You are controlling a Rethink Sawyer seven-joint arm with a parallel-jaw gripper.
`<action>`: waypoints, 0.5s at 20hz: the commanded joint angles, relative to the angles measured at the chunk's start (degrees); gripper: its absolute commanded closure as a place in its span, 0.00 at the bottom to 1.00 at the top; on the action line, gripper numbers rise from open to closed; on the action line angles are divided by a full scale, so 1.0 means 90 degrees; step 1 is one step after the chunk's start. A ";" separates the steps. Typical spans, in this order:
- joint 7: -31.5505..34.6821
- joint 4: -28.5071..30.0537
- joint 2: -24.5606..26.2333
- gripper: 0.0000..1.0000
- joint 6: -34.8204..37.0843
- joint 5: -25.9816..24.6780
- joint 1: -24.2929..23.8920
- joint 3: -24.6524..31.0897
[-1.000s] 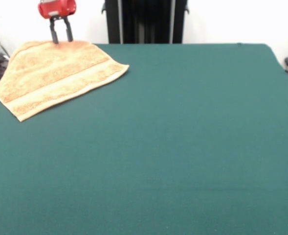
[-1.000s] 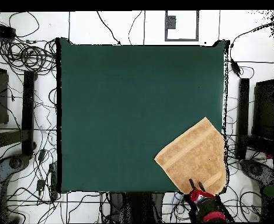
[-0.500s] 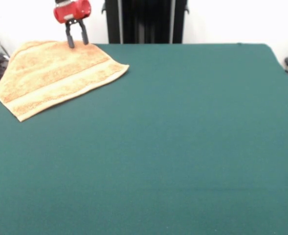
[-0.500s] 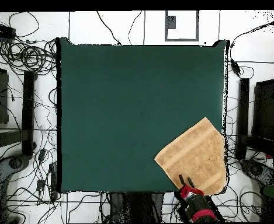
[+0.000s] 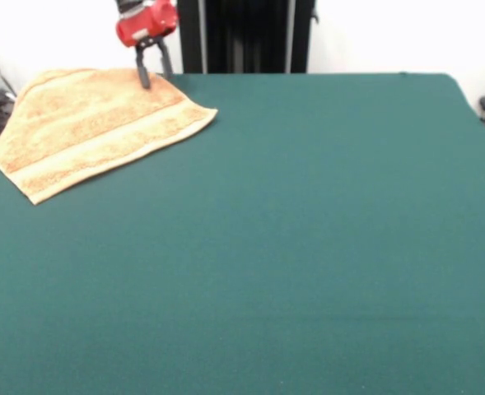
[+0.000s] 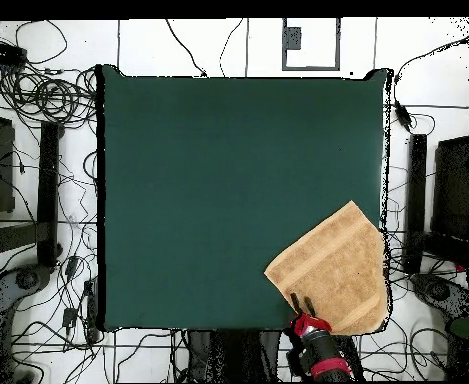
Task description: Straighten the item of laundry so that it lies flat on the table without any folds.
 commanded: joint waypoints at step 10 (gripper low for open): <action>0.1238 -0.1624 0.1429 0.00 0.0515 -0.1085 -0.0382 0.0615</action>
